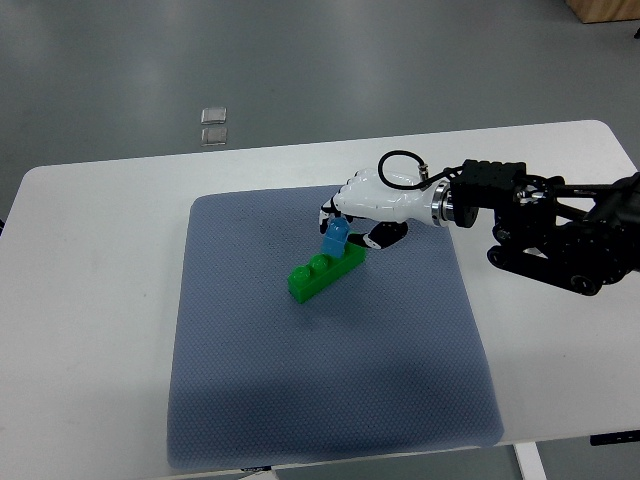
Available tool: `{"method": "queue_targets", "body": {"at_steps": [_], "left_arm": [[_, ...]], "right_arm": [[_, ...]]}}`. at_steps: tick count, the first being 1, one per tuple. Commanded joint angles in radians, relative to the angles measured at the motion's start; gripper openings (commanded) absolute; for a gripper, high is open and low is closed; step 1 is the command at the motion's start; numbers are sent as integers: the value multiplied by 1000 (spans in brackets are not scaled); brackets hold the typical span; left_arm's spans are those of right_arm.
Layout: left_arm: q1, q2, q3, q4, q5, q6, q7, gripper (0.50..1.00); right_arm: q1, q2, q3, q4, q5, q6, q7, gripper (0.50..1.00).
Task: Stack blue block on green block with right hand
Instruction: 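Lift the blue block and carry it over the green block, then lower the blue block onto the green block's studs and press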
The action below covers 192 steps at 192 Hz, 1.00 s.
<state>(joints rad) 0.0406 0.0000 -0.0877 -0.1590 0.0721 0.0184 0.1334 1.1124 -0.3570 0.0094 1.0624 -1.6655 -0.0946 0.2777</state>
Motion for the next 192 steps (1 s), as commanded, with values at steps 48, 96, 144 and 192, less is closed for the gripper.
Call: {"method": "queue_targets", "body": {"at_steps": [48,96,144,192], "left_arm": [[1,0,0,0,0,0,0,1000],[1,0,0,1,0,0,0,1000],[-1,0,-1,0,0,0,0,1000],[-1,0,-1,0,0,0,0,1000]], "right_arm": [[-3,21,-35,-41,-28,-5,0,533],[4,19,-51,-41,-39,-5,0,533],[4,21,-60,-41,-56,-5,-2,533],[4,21,-66,-42,-56,-5,-6,535]]}}
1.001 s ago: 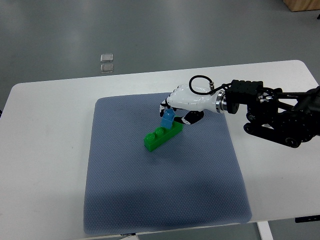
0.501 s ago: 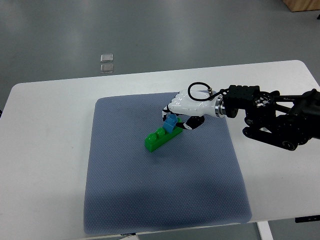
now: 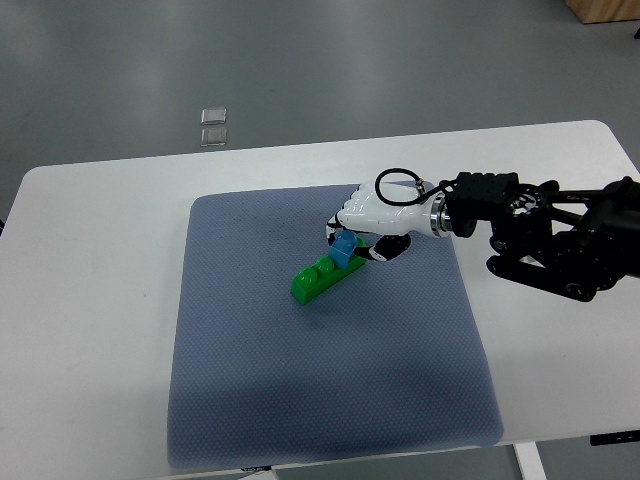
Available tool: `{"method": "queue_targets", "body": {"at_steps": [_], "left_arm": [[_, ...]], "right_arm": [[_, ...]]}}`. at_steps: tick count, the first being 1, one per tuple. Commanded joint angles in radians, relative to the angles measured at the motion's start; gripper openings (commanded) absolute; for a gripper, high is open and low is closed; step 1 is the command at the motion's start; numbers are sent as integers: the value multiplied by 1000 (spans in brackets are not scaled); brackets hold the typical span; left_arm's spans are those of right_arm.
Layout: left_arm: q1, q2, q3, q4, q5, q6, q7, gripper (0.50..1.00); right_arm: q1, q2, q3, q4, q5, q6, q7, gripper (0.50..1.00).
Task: Stack blue block on green block with right hand
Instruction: 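Lower the blue block onto the green block's studs and press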
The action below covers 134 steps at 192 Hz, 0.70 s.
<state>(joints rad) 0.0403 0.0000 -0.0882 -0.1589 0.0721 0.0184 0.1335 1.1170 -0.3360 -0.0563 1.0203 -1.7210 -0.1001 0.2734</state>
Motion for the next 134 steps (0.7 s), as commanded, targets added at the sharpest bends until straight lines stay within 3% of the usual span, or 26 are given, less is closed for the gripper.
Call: {"method": "queue_targets", "body": {"at_steps": [1,65,91,134], "left_arm": [[0,0,-1,-1,0,0,0,1000],[0,0,-1,-1,0,0,0,1000],[0,0,1,-1,0,0,0,1000],[0,0,-1,-1,0,0,0,1000]], "right_arm": [[0,0,0,0,0,0,-2,535],[-2,31,-2,-20,0,0,-3,552],[0,38,-2,-23,0,0,-5,601],[0,43,-2,-28,1,0,-5,639]]}}
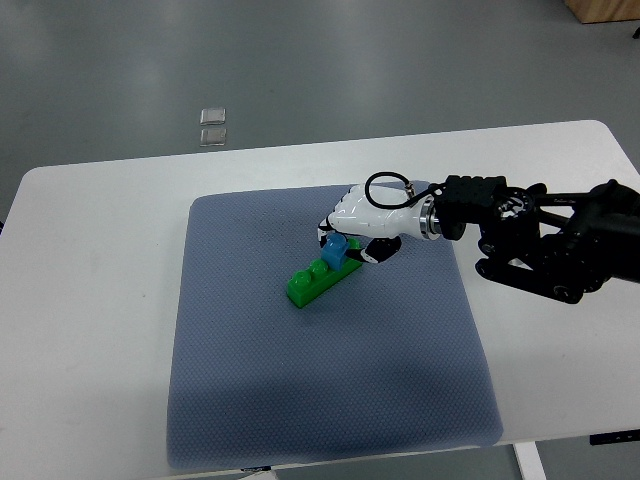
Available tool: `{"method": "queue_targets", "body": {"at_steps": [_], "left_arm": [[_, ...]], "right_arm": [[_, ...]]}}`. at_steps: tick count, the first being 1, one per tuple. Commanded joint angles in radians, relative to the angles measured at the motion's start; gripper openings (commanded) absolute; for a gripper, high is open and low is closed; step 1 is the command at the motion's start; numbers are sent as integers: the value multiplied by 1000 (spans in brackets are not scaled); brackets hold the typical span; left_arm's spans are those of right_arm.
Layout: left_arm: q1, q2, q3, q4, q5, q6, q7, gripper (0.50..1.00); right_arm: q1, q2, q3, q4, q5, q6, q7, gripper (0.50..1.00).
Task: Stack blue block on green block with right hand
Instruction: 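Lower the blue block onto the green block's studs and press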
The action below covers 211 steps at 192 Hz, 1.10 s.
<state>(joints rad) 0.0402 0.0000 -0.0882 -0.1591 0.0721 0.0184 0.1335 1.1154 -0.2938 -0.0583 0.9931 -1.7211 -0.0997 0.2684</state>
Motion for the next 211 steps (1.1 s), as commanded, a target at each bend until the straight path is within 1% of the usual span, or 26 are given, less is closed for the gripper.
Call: {"method": "queue_targets", "body": {"at_steps": [1,8,14,17,26,27,33,44,57,73,165,211], "left_arm": [[0,0,-1,0,0,0,0,1000],[0,0,-1,0,0,0,0,1000],[0,0,1,0,0,0,0,1000],[1,0,1,0,0,0,0,1000],[1,0,1,0,0,0,0,1000],[0,0,-1,1,0,0,0,1000],[1,0,-1,1,0,0,0,1000],[1,0,1,1,0,0,0,1000],[0,0,1,1,0,0,0,1000],[0,0,1,1,0,0,0,1000],[1,0,-1,0,0,0,0,1000],[0,0,-1,0,0,0,0,1000]], "right_arm": [[1,1,0,-1,2,0,0,639],[1,1,0,-1,2,0,0,639],[1,1,0,-1,2,0,0,656],[1,1,2,-1,2,0,0,672],[1,1,2,-1,2,0,0,672],[1,1,2,-1,3,0,0,702],[1,1,2,-1,3,0,0,725],[3,1,3,-1,5,0,0,752],[3,1,5,-1,6,0,0,756],[4,-1,5,-1,11,0,0,780],[7,1,5,-1,14,0,0,785],[30,-1,5,1,15,3,0,785]]}}
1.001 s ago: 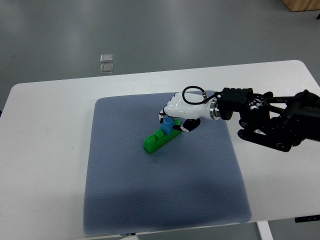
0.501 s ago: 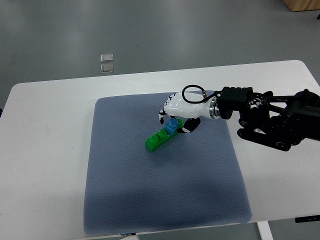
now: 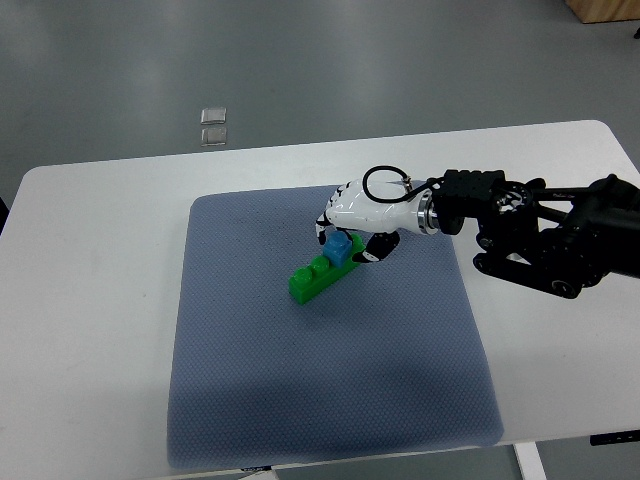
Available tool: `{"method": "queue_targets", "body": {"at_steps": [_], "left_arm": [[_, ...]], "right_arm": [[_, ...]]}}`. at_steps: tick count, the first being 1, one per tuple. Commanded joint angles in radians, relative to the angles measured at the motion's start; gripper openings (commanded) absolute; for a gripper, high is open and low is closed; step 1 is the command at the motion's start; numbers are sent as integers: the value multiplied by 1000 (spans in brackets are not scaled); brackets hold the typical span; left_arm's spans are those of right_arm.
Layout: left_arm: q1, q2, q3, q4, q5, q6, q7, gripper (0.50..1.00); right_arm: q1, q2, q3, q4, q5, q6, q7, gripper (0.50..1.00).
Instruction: Stack blue block on green block with right hand
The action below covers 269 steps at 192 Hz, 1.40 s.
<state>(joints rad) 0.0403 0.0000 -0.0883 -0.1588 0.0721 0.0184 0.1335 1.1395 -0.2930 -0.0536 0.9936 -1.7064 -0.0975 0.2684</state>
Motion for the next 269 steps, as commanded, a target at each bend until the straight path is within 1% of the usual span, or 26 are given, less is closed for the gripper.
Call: {"method": "queue_targets", "body": {"at_steps": [1,97,107,118,123,146,161,168,187,212,218,233,253,269], "left_arm": [[0,0,-1,-1,0,0,0,1000],[1,0,-1,1,0,0,0,1000],[0,0,-1,1,0,0,0,1000],[0,0,1,-1,0,0,0,1000],[1,0,-1,-1,0,0,0,1000],[0,0,1,1,0,0,0,1000],[0,0,1,1,0,0,0,1000],[0,0,1,-1,0,0,0,1000],[0,0,1,1,0,0,0,1000],[0,0,1,-1,0,0,0,1000],[0,0,-1,1,0,0,0,1000],[1,0,-1,1,0,0,0,1000],[0,0,1,1,0,0,0,1000],[0,0,1,-1,0,0,0,1000]], "right_arm": [[6,-2,0,0,1,1,0,785],[29,-5,5,13,8,7,3,789],[29,-8,8,17,13,10,2,815],[31,-17,9,26,51,16,0,860],[34,-20,11,30,73,22,-1,862],[52,-46,18,49,186,108,-1,883],[63,-72,63,56,248,173,-1,893],[63,-74,81,56,272,202,-1,893],[56,-94,135,54,379,318,-1,893],[37,-118,166,40,563,418,-1,893],[33,-118,166,36,619,432,-3,893],[11,-117,166,13,751,438,-3,893],[-40,-115,167,-13,950,426,-3,893],[-53,-107,167,-35,1073,424,-1,893]]}}
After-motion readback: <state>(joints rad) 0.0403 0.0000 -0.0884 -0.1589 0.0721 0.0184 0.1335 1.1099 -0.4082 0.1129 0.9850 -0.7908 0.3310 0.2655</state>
